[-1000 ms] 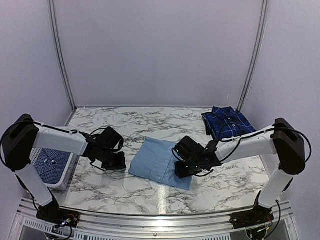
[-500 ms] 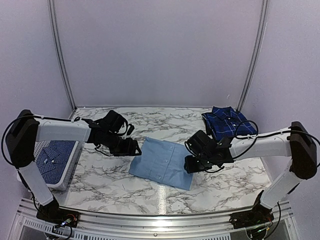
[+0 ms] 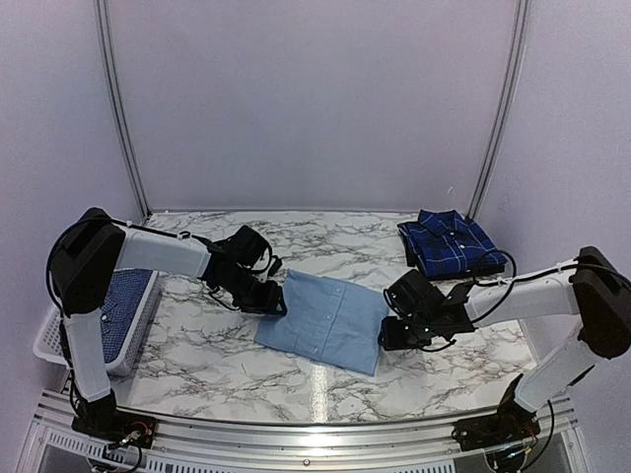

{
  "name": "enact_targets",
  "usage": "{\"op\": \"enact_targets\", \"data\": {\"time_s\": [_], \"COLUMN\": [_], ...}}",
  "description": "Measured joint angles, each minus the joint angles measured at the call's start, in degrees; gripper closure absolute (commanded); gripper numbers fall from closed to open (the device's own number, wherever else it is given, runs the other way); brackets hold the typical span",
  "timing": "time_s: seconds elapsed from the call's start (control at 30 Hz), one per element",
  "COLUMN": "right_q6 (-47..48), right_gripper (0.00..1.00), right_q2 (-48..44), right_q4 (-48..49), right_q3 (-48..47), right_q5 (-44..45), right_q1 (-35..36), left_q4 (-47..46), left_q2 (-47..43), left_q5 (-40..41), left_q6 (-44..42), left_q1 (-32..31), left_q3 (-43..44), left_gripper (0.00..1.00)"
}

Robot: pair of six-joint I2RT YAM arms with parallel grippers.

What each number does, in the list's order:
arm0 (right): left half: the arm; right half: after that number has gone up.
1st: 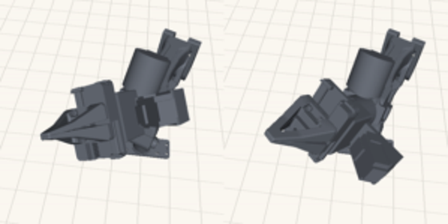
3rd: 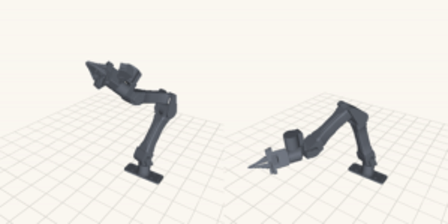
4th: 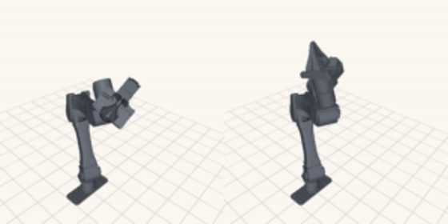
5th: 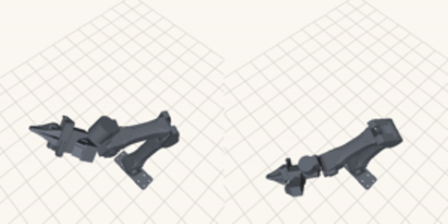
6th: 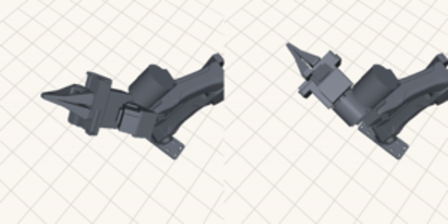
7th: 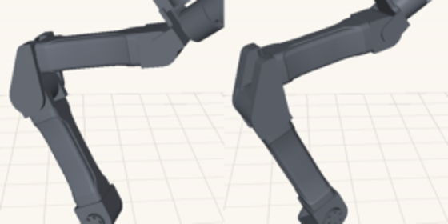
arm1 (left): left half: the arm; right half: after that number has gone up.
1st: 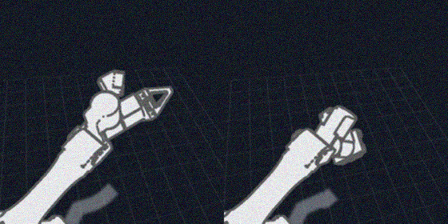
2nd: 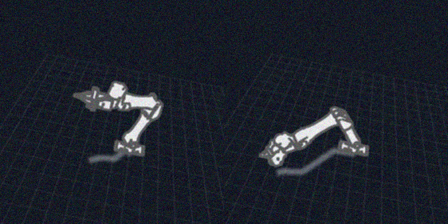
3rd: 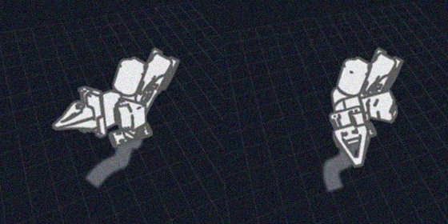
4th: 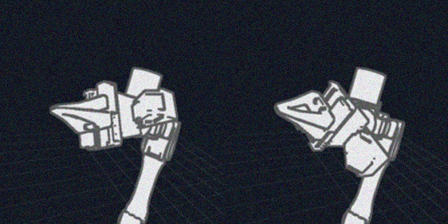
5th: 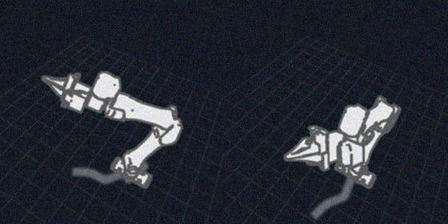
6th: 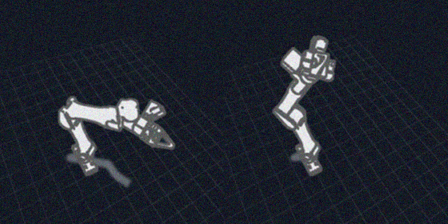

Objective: Fold and stack the long sleeve shirts
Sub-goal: Move the square-folded shirt to the center of the board.

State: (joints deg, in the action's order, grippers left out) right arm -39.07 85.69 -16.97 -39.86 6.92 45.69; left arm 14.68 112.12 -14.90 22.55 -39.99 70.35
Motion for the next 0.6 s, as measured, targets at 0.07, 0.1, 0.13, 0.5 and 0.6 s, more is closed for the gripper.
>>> {"op": "enact_targets", "data": {"time_s": [0.07, 0.1, 0.13, 0.5, 0.6], "right_q6": [0.0, 0.0, 0.0, 0.3, 0.9], "right_gripper": [0.56, 0.55, 0.56, 0.55, 0.55], "right_q2": [0.0, 0.0, 0.0, 0.5, 1.6], "right_q4": [0.6, 0.8, 1.0, 2.0, 2.0], "right_q3": [0.2, 0.2, 0.3, 0.1, -1.0], "right_q5": [0.0, -0.2, -0.2, -0.2, -0.2], "right_q1": [-0.2, -0.3, -0.4, -0.6, -0.6], "left_q4": [0.2, 0.5, 0.5, -1.3, -4.5], "left_q2": [0.5, 0.7, 0.8, 0.9, -1.1], "left_q5": [0.7, 1.2, 1.6, 6.4, 7.5], "left_q6": [0.2, 0.3, 0.7, 8.6, 12.0], "left_q1": [-0.5, -0.8, -1.0, -3.1, -3.2], "left_q3": [0.6, 0.9, 1.0, -0.2, -3.9], "left_gripper": [0.58, 0.61, 0.64, 1.0, 1.0]}}
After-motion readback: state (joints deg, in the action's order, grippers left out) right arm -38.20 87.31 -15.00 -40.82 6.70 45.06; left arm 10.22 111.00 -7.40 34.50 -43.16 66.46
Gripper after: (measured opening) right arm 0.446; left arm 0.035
